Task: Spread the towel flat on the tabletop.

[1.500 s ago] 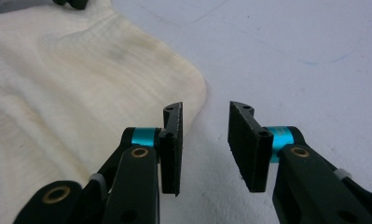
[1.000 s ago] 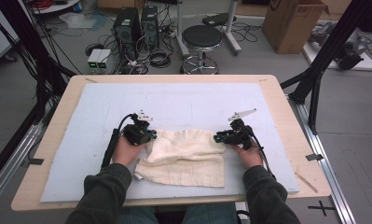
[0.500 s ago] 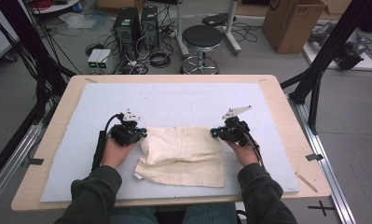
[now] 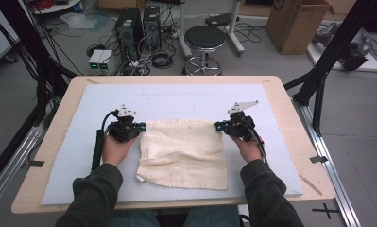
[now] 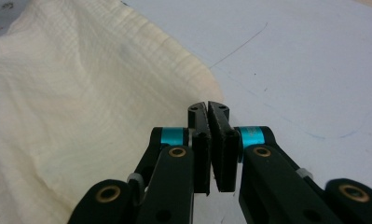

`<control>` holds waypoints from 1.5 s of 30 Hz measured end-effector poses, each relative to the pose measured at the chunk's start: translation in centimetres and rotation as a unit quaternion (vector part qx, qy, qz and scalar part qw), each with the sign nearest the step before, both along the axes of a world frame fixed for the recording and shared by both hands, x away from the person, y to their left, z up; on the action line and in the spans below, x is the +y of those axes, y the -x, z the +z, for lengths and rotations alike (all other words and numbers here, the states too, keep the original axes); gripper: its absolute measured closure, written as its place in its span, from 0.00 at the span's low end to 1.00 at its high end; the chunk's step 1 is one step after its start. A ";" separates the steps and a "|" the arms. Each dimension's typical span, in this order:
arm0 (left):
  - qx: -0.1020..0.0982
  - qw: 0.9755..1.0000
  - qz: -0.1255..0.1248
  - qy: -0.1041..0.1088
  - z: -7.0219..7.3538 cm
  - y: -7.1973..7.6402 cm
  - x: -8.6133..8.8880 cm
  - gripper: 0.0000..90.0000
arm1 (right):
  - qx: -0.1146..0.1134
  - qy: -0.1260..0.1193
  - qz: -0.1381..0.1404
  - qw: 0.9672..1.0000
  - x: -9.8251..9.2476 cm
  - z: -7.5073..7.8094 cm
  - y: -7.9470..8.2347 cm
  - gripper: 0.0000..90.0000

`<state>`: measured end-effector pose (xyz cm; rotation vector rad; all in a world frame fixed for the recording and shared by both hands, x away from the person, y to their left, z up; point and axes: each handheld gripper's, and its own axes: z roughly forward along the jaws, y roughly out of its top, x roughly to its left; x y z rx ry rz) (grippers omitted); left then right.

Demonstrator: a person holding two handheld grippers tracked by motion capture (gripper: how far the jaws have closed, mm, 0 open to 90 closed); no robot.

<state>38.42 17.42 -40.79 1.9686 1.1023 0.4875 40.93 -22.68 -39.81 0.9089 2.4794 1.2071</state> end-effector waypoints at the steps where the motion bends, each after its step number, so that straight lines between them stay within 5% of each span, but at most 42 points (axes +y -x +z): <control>1: -0.002 1.000 0.003 0.006 0.1 -0.1 0.0 0.96 | -0.001 -0.001 -0.001 1.000 0.0 0.0 -0.1 0.97; 9: 0.003 1.000 0.021 0.023 0.0 -1.8 0.2 0.96 | -0.004 0.008 -0.008 1.000 0.3 0.7 -1.3 0.98; 13: -0.013 0.999 0.036 0.025 0.9 -3.6 -0.2 0.96 | -0.010 0.026 -0.024 0.999 0.6 1.5 -2.8 0.98; 15: -0.028 0.998 0.049 0.006 1.7 -4.9 -0.5 0.95 | -0.014 0.024 -0.044 0.999 0.6 2.1 -4.2 0.97; 17: -0.056 0.995 0.077 -0.017 2.3 -5.9 -0.7 0.78 | -0.019 0.018 -0.083 0.996 0.5 2.8 -5.6 0.89; 19: -0.053 0.995 0.079 0.004 2.6 -6.3 -0.2 0.72 | -0.012 0.005 -0.101 0.995 0.3 3.2 -6.6 0.81; 21: -0.046 0.997 0.068 -0.003 2.5 -6.1 0.1 0.68 | -0.010 -0.003 -0.099 0.995 0.0 3.2 -6.7 0.79; 25: -0.021 0.999 0.049 0.007 1.6 -5.2 0.8 0.65 | 0.000 -0.001 -0.080 0.997 -0.5 2.3 -5.7 0.74; 30: -0.021 1.000 0.018 0.016 0.4 -2.7 0.8 0.59 | 0.004 -0.006 -0.062 0.998 -1.3 1.0 -3.3 0.69; 33: -0.015 1.000 -0.005 0.011 -0.2 -1.0 0.7 0.57 | 0.027 0.002 -0.041 0.999 -1.5 0.9 -2.2 0.65; 35: -0.014 1.000 -0.022 0.009 -0.4 0.2 0.7 0.55 | 0.003 -0.005 -0.032 0.999 -1.5 0.8 -0.9 0.66; 45: -0.032 0.996 -0.084 0.019 -0.7 5.9 1.5 0.52 | -0.006 -0.009 0.019 1.000 -1.5 0.0 3.7 0.62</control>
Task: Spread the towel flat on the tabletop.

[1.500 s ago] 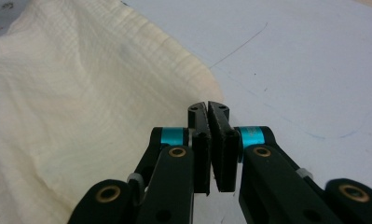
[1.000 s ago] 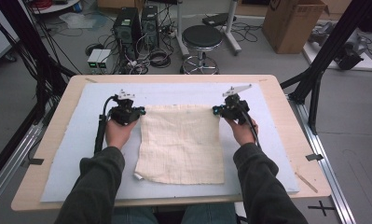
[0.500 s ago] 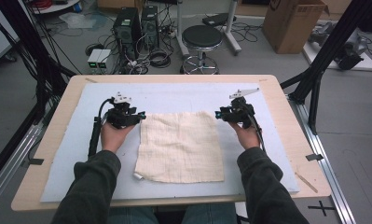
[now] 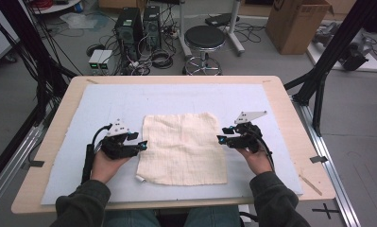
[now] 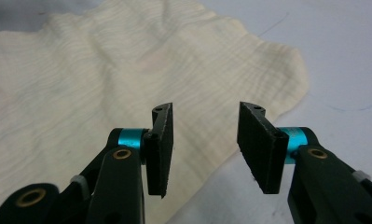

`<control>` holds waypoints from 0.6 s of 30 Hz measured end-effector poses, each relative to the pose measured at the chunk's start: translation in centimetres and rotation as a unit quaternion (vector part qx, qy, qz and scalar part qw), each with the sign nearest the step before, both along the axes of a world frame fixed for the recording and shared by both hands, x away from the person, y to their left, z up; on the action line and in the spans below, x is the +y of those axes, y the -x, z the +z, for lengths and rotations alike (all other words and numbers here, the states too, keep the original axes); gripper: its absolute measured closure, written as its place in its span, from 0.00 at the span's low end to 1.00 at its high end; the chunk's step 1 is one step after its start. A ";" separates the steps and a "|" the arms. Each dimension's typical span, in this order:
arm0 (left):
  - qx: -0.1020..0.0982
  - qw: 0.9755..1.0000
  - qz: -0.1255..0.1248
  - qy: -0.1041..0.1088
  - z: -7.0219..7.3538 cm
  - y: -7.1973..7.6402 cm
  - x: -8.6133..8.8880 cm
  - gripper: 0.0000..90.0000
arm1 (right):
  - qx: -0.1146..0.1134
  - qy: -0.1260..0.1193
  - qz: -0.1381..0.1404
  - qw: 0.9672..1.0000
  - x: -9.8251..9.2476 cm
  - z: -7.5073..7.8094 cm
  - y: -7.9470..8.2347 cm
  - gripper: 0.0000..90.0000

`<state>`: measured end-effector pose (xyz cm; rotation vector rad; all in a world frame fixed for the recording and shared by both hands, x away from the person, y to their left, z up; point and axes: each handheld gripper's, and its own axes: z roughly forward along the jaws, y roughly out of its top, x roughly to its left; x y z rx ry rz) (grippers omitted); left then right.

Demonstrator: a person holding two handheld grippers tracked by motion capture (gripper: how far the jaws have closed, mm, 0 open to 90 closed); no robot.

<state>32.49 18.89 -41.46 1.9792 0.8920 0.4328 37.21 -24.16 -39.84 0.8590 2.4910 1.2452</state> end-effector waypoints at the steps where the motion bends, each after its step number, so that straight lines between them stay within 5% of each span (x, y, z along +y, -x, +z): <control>1: 0.005 1.000 -0.006 -0.001 0.0 0.6 0.0 0.52 | 0.002 -0.001 0.005 1.000 0.1 0.0 0.5 0.62; 14: -0.004 0.997 -0.071 -0.011 -1.2 6.0 0.2 0.51 | -0.009 0.013 0.069 0.997 1.4 -1.4 5.5 0.62; 18: 0.018 0.994 -0.102 -0.021 -2.0 6.2 0.1 0.67 | -0.004 0.023 0.089 0.996 1.6 -2.1 6.3 0.66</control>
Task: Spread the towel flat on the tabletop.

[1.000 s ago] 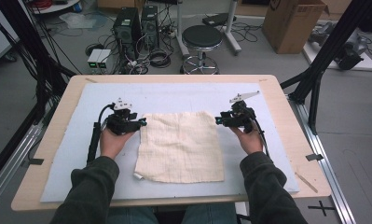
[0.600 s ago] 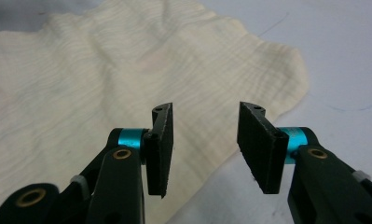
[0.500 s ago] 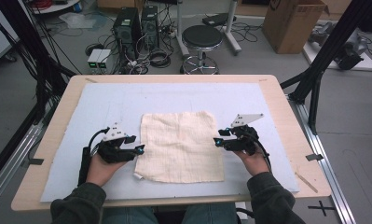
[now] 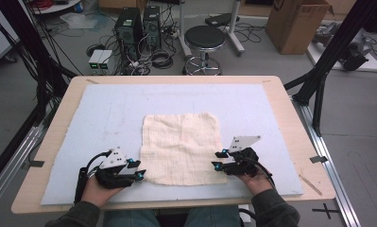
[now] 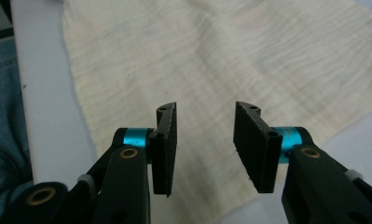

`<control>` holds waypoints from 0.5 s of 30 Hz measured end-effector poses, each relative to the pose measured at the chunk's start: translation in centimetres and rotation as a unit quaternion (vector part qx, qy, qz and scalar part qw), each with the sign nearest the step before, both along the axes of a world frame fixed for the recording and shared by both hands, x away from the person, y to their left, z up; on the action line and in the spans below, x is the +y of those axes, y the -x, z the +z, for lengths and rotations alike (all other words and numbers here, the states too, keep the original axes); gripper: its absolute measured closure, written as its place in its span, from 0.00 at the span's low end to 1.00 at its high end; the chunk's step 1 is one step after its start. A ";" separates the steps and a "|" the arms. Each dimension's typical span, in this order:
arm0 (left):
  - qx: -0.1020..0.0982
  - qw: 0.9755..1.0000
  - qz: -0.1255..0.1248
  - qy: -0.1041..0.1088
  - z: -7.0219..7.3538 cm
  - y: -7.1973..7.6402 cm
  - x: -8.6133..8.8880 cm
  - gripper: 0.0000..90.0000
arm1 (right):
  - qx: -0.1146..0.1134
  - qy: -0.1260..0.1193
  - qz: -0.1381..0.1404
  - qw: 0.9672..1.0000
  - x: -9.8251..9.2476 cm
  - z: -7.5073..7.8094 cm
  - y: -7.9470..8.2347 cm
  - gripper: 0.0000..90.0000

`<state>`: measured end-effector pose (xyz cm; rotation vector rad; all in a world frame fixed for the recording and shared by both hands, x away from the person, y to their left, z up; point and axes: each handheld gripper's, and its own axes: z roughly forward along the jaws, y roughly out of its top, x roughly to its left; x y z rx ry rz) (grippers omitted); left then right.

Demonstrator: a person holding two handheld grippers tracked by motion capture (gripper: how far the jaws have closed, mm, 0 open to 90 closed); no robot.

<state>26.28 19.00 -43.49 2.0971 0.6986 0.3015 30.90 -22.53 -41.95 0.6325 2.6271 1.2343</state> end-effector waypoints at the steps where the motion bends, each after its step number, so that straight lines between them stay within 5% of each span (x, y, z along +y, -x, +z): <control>1: 0.004 1.000 -0.005 -0.004 -0.2 -0.1 -0.1 0.69 | 0.001 0.005 0.006 1.000 0.1 -0.2 0.1 0.68; 9: 0.019 0.999 -0.023 -0.021 -0.8 -1.1 -0.9 0.85 | 0.021 0.047 0.030 0.998 0.8 -1.7 0.1 0.78; 15: 0.021 0.999 -0.017 -0.019 -0.6 -1.9 -1.3 0.96 | 0.031 0.049 0.035 0.998 1.1 -1.8 -0.5 0.96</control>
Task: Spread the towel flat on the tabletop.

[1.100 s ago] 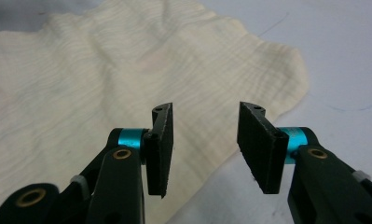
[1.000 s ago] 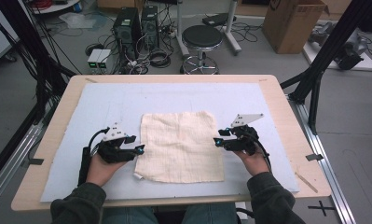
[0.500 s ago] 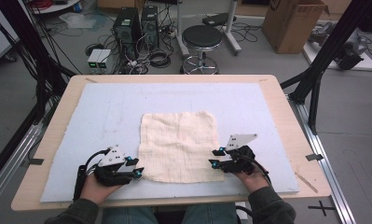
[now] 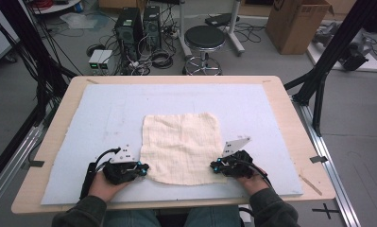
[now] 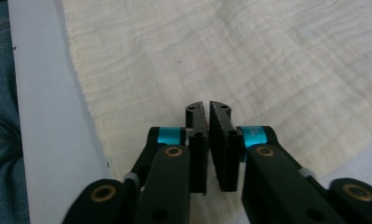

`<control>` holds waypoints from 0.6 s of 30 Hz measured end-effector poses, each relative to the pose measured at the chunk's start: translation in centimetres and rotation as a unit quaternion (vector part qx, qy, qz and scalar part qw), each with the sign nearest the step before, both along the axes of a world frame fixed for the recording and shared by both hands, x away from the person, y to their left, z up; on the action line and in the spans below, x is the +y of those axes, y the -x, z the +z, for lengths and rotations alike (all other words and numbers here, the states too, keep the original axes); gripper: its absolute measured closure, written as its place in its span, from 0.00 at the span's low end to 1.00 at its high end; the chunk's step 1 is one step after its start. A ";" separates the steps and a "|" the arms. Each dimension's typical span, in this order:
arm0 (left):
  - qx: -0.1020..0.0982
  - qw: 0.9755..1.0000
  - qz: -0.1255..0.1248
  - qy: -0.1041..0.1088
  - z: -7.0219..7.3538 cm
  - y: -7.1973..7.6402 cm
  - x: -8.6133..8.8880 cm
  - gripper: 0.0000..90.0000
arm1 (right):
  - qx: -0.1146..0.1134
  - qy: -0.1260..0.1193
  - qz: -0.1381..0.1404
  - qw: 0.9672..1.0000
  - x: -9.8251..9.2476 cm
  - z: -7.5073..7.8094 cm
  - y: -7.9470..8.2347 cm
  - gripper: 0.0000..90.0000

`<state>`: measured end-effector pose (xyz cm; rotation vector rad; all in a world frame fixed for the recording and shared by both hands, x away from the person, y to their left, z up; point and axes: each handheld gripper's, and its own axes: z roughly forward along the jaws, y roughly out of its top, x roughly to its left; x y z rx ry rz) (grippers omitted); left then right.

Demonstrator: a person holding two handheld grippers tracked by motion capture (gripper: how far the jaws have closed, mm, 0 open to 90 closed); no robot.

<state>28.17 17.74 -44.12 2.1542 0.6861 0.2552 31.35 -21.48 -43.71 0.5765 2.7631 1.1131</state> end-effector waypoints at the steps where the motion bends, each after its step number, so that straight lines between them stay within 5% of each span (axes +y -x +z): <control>1: 0.000 1.000 0.005 0.002 0.1 -0.2 0.0 0.96 | -0.001 -0.001 0.003 1.000 0.1 0.0 -0.1 0.97; 8: -0.006 1.000 0.019 0.023 1.8 -1.8 0.3 0.96 | -0.006 -0.002 -0.010 1.000 -0.1 0.3 -0.8 0.98; 13: 0.008 1.000 0.018 0.010 2.0 -3.2 0.0 0.96 | -0.007 -0.010 -0.020 1.000 -0.6 0.5 -1.2 0.98; 18: 0.037 0.999 -0.018 -0.024 1.1 -2.8 -0.6 0.96 | -0.004 -0.005 -0.016 1.000 -0.6 0.4 -0.9 0.98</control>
